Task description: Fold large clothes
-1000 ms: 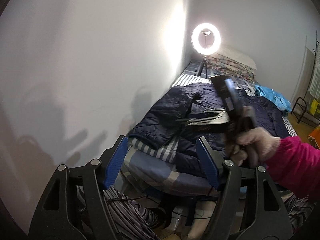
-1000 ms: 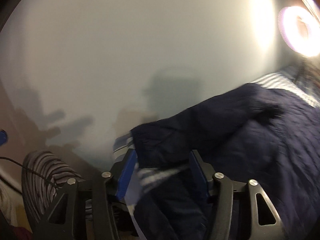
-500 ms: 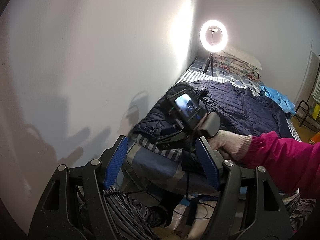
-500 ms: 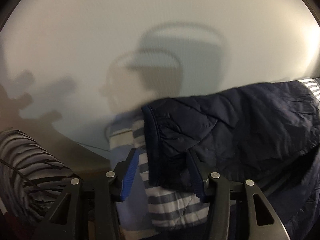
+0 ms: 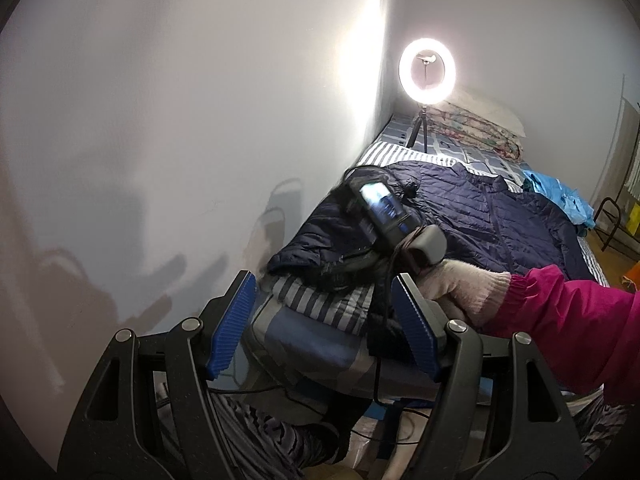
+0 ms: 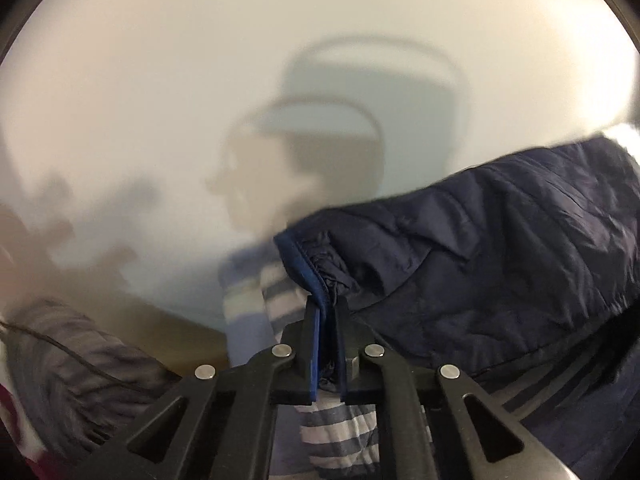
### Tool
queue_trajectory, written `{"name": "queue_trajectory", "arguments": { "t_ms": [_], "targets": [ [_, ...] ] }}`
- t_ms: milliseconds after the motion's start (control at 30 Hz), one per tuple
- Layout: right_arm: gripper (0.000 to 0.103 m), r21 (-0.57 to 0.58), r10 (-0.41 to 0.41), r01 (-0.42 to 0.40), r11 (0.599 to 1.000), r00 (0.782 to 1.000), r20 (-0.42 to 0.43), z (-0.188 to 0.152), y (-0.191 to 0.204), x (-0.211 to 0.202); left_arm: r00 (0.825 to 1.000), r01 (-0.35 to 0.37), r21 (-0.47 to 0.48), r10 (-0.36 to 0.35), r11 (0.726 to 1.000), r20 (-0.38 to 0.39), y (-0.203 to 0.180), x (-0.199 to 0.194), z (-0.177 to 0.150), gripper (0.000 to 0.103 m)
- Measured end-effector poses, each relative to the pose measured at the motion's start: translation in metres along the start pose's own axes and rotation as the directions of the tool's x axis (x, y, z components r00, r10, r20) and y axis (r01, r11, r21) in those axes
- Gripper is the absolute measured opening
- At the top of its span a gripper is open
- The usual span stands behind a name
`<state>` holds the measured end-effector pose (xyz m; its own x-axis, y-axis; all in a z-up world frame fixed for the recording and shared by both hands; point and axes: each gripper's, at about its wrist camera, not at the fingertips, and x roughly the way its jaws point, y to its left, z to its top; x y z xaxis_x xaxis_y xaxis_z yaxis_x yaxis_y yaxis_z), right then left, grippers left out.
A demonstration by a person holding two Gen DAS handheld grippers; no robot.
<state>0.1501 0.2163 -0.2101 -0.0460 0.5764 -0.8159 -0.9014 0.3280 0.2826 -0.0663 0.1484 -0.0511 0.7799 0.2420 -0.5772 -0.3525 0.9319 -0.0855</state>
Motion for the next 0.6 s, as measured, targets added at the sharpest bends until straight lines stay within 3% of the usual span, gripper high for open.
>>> {"name": "queue_trajectory", "arguments": {
  "t_ms": [200, 333, 400, 600],
  "targets": [
    [0.003, 0.147, 0.039, -0.064, 0.987, 0.986, 0.164, 0.007, -0.047, -0.06, 1.0, 0.013, 0.036, -0.013, 0.999, 0.005, -0.009, 0.011, 0.01, 0.073],
    [0.003, 0.244, 0.034, -0.103, 0.964, 0.962, 0.273, 0.008, -0.085, -0.1, 0.999, 0.037, 0.062, -0.04, 0.997, 0.036, -0.019, 0.021, 0.026, 0.073],
    [0.003, 0.286, 0.009, -0.109, 0.952, 0.944, 0.329, 0.019, -0.098, -0.117, 0.997, 0.052, 0.077, -0.056, 0.996, 0.05, -0.026, 0.028, 0.035, 0.073],
    [0.003, 0.389, -0.107, -0.082, 0.918, 0.892, 0.439, 0.0, -0.157, -0.176, 0.993, 0.098, 0.126, -0.105, 0.987, 0.049, -0.057, 0.07, 0.07, 0.073]
  ]
}}
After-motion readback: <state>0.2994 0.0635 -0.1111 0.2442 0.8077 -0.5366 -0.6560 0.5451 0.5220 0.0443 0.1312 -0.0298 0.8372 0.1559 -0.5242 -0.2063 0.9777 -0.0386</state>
